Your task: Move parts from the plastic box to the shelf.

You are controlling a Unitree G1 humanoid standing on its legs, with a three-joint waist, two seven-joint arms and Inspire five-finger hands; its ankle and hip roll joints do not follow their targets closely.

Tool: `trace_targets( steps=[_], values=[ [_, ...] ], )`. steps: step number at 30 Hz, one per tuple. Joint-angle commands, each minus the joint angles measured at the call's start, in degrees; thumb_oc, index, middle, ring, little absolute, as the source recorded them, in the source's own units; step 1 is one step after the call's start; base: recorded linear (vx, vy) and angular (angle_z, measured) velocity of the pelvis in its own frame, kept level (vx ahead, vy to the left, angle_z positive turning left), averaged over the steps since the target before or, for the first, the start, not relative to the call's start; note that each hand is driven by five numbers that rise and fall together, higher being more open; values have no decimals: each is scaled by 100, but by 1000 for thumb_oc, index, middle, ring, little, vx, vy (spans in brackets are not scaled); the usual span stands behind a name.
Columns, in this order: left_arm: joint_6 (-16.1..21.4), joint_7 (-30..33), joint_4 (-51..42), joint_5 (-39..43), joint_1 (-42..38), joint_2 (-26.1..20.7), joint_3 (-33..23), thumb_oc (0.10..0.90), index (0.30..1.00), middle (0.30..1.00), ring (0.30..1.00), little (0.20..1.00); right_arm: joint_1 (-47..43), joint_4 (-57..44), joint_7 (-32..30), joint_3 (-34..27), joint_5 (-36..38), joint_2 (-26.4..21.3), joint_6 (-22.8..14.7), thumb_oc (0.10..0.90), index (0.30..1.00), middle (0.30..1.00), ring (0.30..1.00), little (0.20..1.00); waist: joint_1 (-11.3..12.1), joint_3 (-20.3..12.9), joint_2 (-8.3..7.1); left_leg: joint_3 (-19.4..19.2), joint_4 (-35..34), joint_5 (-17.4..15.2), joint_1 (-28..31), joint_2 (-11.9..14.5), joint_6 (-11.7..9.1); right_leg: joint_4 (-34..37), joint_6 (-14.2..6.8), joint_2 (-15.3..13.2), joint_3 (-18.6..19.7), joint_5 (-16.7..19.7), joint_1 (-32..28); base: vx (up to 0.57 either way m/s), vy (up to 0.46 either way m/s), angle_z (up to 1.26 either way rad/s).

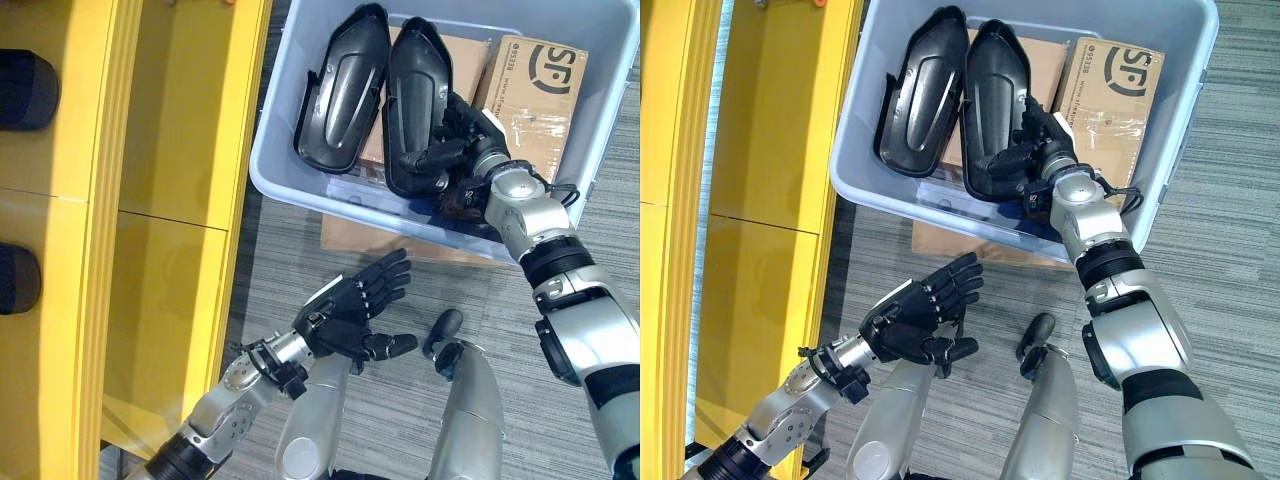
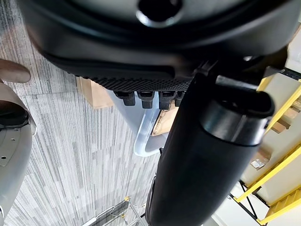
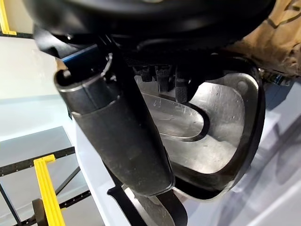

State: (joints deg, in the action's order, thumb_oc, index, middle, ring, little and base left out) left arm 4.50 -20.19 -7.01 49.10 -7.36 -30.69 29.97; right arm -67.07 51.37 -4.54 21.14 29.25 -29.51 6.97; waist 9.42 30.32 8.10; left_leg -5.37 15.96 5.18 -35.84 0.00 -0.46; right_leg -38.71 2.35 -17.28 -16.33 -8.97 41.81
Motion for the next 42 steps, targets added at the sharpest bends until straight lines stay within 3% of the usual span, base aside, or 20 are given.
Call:
trace_targets(
  steps=[1,5,10,15,18,25,33,36,42],
  values=[
    [509,-101,-738,93,-15,222,369,900,1000,1000,1000,1000,-530,-291,-589,-106,-180,-458,-439,900,1000,1000,1000,1000,-50,-52,614,-91,540,-784,289,640,-266,396,-385,275,564,-8,-148,0,0,0],
    [552,-45,-719,129,-21,245,408,900,1000,1000,1000,1000,-518,-387,-850,-218,-368,-422,-416,900,1000,1000,1000,1000,-73,-52,612,-95,568,-796,327,625,-264,401,-380,296,580,-28,-202,0,0,0],
    [385,-410,-711,455,-53,334,531,900,1000,1000,1000,1000,-449,-368,-1823,-421,-319,-348,-544,900,1000,1000,1000,1000,-119,-52,573,-129,604,-901,411,625,-236,427,-383,321,606,-37,-316,-5,3,-2],
    [421,-335,-763,235,-91,438,691,900,1000,1000,1000,1000,-156,-991,-1724,-521,-880,-125,-1032,900,1000,1000,1000,1000,-234,-52,486,-134,667,-980,577,577,-192,551,-415,398,693,4,-513,-2,3,-2],
    [459,-317,-734,199,-105,446,705,900,1000,1000,1000,1000,-54,-1351,-1551,-452,-1190,-44,-1138,900,1000,1000,1000,1000,-285,-52,469,-150,671,-972,643,581,-190,610,-424,403,737,27,-581,0,24,-16],
    [551,-403,-752,307,-14,337,633,900,1000,1000,1000,1000,238,-2988,-1765,-358,-2935,-204,-1840,900,1000,1000,1000,1000,-442,-52,428,-192,684,-1030,851,561,-164,764,-477,396,865,101,-779,-2,22,-17],
    [706,-534,-790,360,194,161,532,900,1000,1000,1000,1000,415,-4559,-1459,-146,-4096,-462,-2088,900,1000,1000,1000,1000,-534,-52,369,-194,682,-1098,965,541,-151,920,-539,383,949,198,-902,-11,3,-6],
    [827,-626,-747,386,281,71,515,900,1000,1000,1000,1000,454,-4834,-1229,36,-4720,-622,-2370,900,1000,1000,1000,1000,-558,-52,337,-197,725,-1190,1014,544,-150,913,-569,353,964,170,-957,0,0,0],
    [797,-786,-773,482,397,-145,346,900,1000,1000,1000,1000,538,-4976,-777,473,-5489,-1073,-2354,900,1000,1000,1000,1000,-538,-52,249,-164,794,-1268,1039,549,-135,932,-610,310,931,181,-1041,3,-8,0]
  ],
)
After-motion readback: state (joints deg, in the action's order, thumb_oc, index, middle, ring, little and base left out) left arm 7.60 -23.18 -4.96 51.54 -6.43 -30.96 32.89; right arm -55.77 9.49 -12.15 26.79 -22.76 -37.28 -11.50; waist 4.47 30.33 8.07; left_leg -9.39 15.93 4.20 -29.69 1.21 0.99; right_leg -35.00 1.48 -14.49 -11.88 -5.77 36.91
